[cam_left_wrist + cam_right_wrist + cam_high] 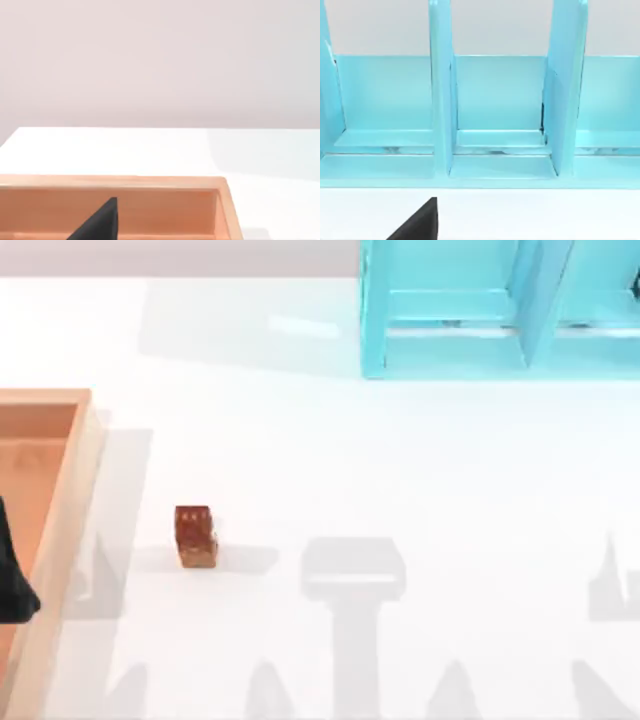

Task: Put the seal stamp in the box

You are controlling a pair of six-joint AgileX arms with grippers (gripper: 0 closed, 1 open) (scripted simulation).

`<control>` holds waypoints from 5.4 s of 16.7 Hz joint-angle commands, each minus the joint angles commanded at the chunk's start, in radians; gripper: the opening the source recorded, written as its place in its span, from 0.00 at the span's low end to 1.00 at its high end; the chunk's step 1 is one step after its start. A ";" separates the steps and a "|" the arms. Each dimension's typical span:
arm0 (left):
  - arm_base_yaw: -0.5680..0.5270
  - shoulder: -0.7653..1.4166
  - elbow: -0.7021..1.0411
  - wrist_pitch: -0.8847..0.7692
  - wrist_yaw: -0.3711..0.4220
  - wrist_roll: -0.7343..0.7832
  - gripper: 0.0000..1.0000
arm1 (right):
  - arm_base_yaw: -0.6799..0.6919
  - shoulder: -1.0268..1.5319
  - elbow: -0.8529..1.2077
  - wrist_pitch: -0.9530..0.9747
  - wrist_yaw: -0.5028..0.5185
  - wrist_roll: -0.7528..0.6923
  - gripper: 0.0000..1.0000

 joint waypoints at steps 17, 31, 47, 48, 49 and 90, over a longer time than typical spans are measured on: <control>-0.260 1.129 0.896 -0.715 -0.004 -0.245 1.00 | 0.000 0.000 0.000 0.000 0.000 0.000 1.00; -0.449 1.907 1.550 -1.214 0.001 -0.423 1.00 | 0.000 0.000 0.000 0.000 0.000 0.000 1.00; -0.446 2.020 1.296 -0.846 0.002 -0.419 1.00 | 0.000 0.000 0.000 0.000 0.000 0.000 1.00; -0.446 2.021 1.295 -0.845 0.002 -0.419 1.00 | 0.000 0.000 0.000 0.000 0.000 0.000 1.00; -0.446 2.021 1.295 -0.845 0.002 -0.419 1.00 | 0.000 0.000 0.000 0.000 0.000 0.000 1.00; -0.433 1.909 1.551 -1.215 0.001 -0.410 0.00 | 0.000 0.000 0.000 0.000 0.000 0.000 1.00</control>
